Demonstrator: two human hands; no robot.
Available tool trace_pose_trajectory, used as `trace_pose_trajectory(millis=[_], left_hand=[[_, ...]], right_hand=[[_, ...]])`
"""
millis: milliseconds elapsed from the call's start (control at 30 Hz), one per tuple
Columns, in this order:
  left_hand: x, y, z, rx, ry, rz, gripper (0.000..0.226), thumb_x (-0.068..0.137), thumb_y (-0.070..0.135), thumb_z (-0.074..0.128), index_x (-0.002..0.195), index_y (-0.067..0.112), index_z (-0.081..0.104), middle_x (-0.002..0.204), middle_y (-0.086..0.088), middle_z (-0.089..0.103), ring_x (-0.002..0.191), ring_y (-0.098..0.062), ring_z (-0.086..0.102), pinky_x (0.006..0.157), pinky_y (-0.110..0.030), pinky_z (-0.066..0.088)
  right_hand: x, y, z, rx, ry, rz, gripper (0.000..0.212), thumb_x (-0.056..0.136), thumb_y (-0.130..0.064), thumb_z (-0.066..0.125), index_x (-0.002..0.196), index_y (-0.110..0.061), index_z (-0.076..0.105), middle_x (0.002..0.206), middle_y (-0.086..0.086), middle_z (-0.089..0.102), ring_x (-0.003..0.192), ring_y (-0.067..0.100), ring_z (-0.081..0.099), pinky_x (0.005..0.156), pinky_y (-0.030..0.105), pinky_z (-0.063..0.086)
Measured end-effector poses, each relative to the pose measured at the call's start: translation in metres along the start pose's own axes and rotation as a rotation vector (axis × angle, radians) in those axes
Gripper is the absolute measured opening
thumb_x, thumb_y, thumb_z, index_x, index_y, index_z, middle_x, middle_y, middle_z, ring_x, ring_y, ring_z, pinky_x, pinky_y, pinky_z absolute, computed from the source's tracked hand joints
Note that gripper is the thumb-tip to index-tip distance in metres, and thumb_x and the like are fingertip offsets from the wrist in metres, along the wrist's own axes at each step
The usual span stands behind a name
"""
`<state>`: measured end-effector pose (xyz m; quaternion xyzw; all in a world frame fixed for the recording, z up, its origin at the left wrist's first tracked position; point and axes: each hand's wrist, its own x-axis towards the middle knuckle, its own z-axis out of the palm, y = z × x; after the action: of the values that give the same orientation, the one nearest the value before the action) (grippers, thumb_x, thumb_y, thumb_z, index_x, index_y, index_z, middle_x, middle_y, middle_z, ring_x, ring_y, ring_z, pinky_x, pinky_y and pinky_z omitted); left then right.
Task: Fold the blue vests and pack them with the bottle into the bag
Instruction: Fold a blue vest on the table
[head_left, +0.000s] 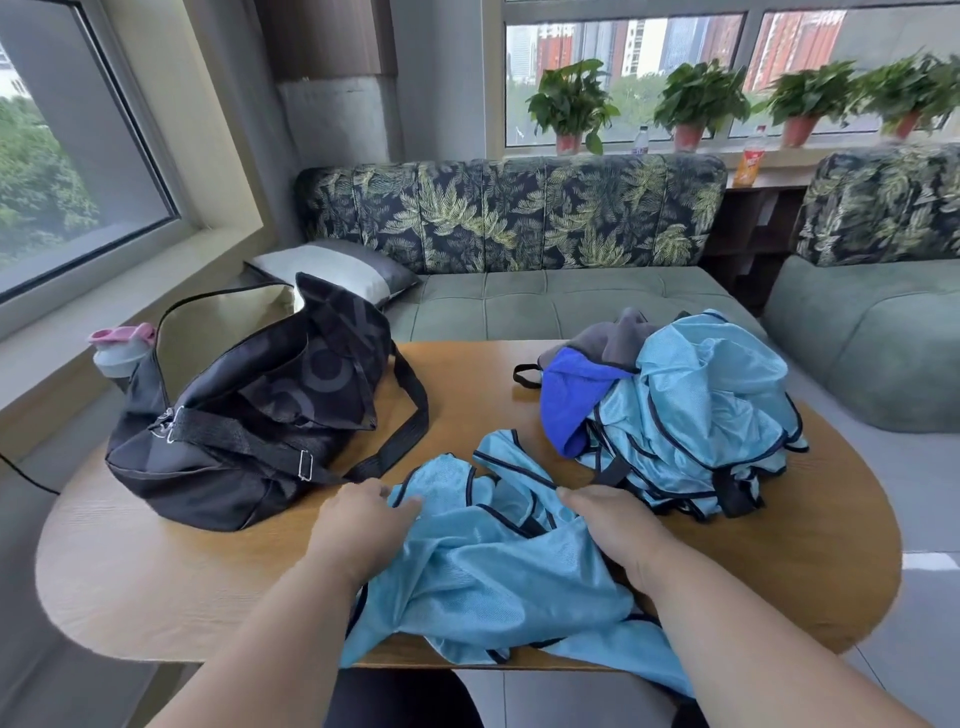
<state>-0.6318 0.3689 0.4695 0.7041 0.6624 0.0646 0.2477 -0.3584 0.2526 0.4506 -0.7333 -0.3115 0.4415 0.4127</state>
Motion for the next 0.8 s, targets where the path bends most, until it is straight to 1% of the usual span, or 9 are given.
trace_pose_trajectory(millis=[67,167,267,333,400,467,567,667,800], left_hand=[[0.006,0.010,0.005,-0.014,-0.041,-0.024,0.070,0.091,0.070,0.049,0.144,0.025,0.056,0.137,-0.004,0.061,0.126,-0.027,0.054,0.104,-0.042,0.049],[0.011,0.017,0.014,-0.106,-0.070,-0.022,0.040,0.094,0.062,0.055,0.106,0.026,0.068,0.106,0.004,0.072,0.099,-0.017,0.062,0.091,-0.037,0.052],[0.014,0.014,0.020,-0.219,-0.049,0.002,0.025,0.097,0.045,0.066,0.087,0.022,0.066,0.085,0.003,0.072,0.082,-0.015,0.064,0.074,-0.033,0.051],[0.017,0.010,0.022,-0.233,-0.019,0.004,0.017,0.096,0.037,0.070,0.093,0.021,0.066,0.086,0.004,0.070,0.082,-0.014,0.063,0.077,-0.033,0.053],[0.017,0.009,0.020,-0.246,-0.024,-0.009,0.025,0.095,0.038,0.072,0.111,0.021,0.063,0.094,0.006,0.068,0.086,-0.012,0.063,0.082,-0.033,0.052],[0.017,0.010,0.020,-0.235,-0.037,-0.013,0.044,0.094,0.044,0.070,0.130,0.022,0.055,0.100,0.005,0.068,0.089,-0.015,0.063,0.082,-0.033,0.050],[0.023,0.014,0.021,-0.184,-0.014,-0.008,0.062,0.098,0.049,0.063,0.151,0.021,0.045,0.107,0.006,0.065,0.095,-0.016,0.056,0.085,-0.031,0.043],[0.032,0.017,0.022,-0.170,0.006,-0.023,0.056,0.099,0.055,0.055,0.145,0.023,0.053,0.109,0.007,0.071,0.101,-0.019,0.063,0.089,-0.034,0.049],[0.042,0.024,0.020,-0.171,-0.022,-0.025,0.039,0.099,0.062,0.045,0.109,0.028,0.061,0.095,0.005,0.073,0.089,-0.018,0.067,0.084,-0.036,0.055]], right_hand=[[0.004,0.003,0.001,-0.033,-0.022,-0.031,0.027,0.095,-0.038,0.072,0.078,-0.017,0.065,0.081,0.001,0.066,0.075,0.016,0.061,0.070,0.031,0.043],[0.006,0.003,0.002,0.000,-0.094,-0.019,0.035,0.091,-0.022,0.074,0.065,-0.021,0.051,0.064,-0.001,0.053,0.060,0.013,0.052,0.062,0.028,0.039],[0.002,-0.002,-0.002,-0.028,-0.191,-0.008,0.030,0.079,-0.030,0.074,0.070,-0.019,0.048,0.072,0.003,0.046,0.069,0.017,0.047,0.069,0.033,0.033],[0.005,-0.004,-0.005,-0.071,-0.235,0.010,0.025,0.075,-0.044,0.069,0.076,-0.022,0.057,0.080,0.003,0.060,0.077,0.018,0.055,0.075,0.037,0.038],[0.012,-0.008,-0.004,-0.137,-0.165,-0.011,0.027,0.077,-0.054,0.061,0.076,-0.027,0.058,0.085,0.002,0.065,0.079,0.018,0.058,0.077,0.043,0.044],[0.021,-0.015,0.000,-0.222,-0.011,-0.080,0.032,0.080,-0.052,0.058,0.074,-0.022,0.049,0.079,-0.001,0.060,0.075,0.017,0.057,0.074,0.042,0.045],[0.033,-0.034,0.009,-0.441,0.131,-0.170,0.018,0.091,-0.042,0.060,0.091,-0.025,0.062,0.088,-0.011,0.068,0.084,0.013,0.065,0.079,0.035,0.052],[0.049,-0.050,0.024,-0.534,0.094,-0.238,0.019,0.096,-0.037,0.058,0.112,-0.029,0.064,0.096,-0.013,0.068,0.095,0.015,0.067,0.089,0.037,0.056],[0.077,-0.060,0.042,-0.577,0.089,-0.224,0.032,0.101,-0.036,0.054,0.123,-0.015,0.064,0.115,0.001,0.071,0.109,0.027,0.066,0.095,0.041,0.055]])
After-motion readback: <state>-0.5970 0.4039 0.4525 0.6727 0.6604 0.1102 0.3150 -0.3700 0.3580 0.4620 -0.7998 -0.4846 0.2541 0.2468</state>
